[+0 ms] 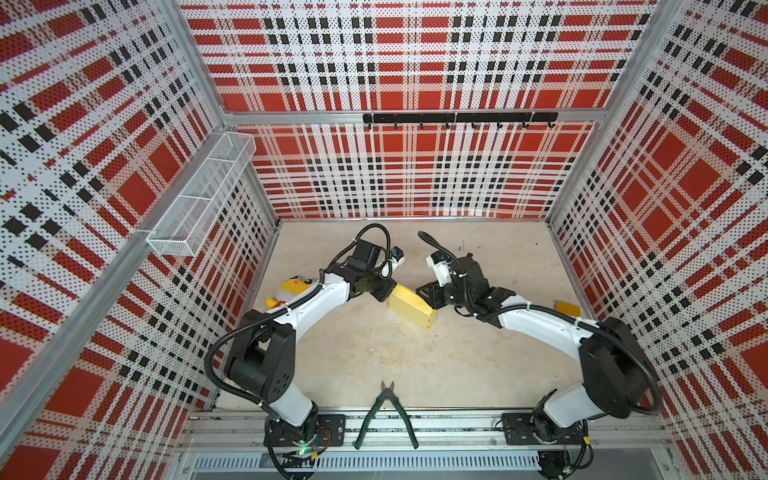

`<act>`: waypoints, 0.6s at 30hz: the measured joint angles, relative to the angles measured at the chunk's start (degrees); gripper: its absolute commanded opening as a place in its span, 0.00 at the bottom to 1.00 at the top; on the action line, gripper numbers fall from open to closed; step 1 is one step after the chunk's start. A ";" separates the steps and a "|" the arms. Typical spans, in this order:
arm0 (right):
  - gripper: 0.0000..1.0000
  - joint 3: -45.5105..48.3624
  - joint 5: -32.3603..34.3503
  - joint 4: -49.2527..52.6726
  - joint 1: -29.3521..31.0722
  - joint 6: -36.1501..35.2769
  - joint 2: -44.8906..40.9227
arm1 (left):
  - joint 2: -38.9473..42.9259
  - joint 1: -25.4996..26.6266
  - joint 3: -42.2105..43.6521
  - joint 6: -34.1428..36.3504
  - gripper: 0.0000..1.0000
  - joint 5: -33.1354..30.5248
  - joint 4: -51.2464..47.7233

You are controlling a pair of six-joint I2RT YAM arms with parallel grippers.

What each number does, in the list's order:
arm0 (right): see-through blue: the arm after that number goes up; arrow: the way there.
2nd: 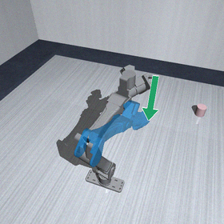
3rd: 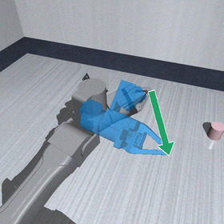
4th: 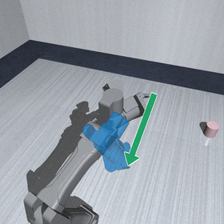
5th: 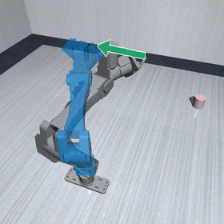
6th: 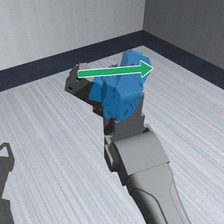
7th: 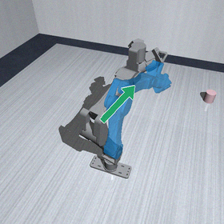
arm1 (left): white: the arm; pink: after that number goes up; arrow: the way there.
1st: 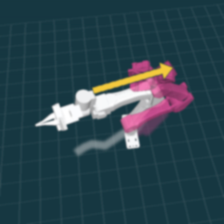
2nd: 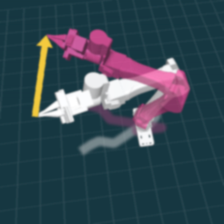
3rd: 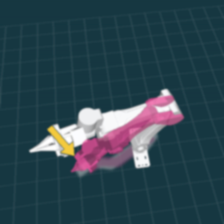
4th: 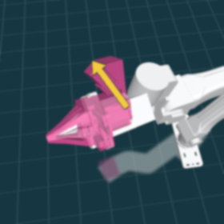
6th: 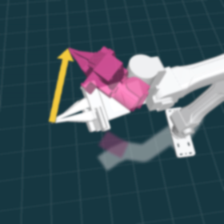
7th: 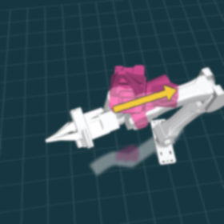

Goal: Fold the paper box

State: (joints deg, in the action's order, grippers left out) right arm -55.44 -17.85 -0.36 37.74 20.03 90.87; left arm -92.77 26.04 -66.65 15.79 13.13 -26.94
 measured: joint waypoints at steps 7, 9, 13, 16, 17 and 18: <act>0.16 0.79 -3.23 -4.70 0.52 -1.25 2.25 | -0.68 0.52 0.00 1.62 0.00 -0.33 1.29; 0.16 1.68 -3.50 -6.60 0.52 -1.38 2.25 | -0.85 0.55 0.00 2.05 0.00 -0.33 1.60; 0.16 3.19 -3.30 -9.46 0.61 -1.36 2.25 | -1.09 0.57 0.11 2.51 0.00 -0.31 2.16; 0.15 3.56 -2.40 -10.60 1.25 -1.40 2.54 | -1.07 0.57 0.59 2.62 0.00 -0.37 2.82; 0.15 3.56 -1.97 -11.06 1.62 -1.44 2.82 | -1.05 0.52 0.79 2.67 0.00 -0.55 3.13; 0.14 3.56 -1.44 -11.47 1.92 -1.53 3.06 | -1.05 0.46 0.94 2.69 0.00 -0.70 3.30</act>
State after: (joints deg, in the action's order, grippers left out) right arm -51.88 -19.29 -11.84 39.66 18.50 93.93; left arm -93.82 26.50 -65.71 18.48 12.43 -23.64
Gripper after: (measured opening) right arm 0.154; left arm 0.043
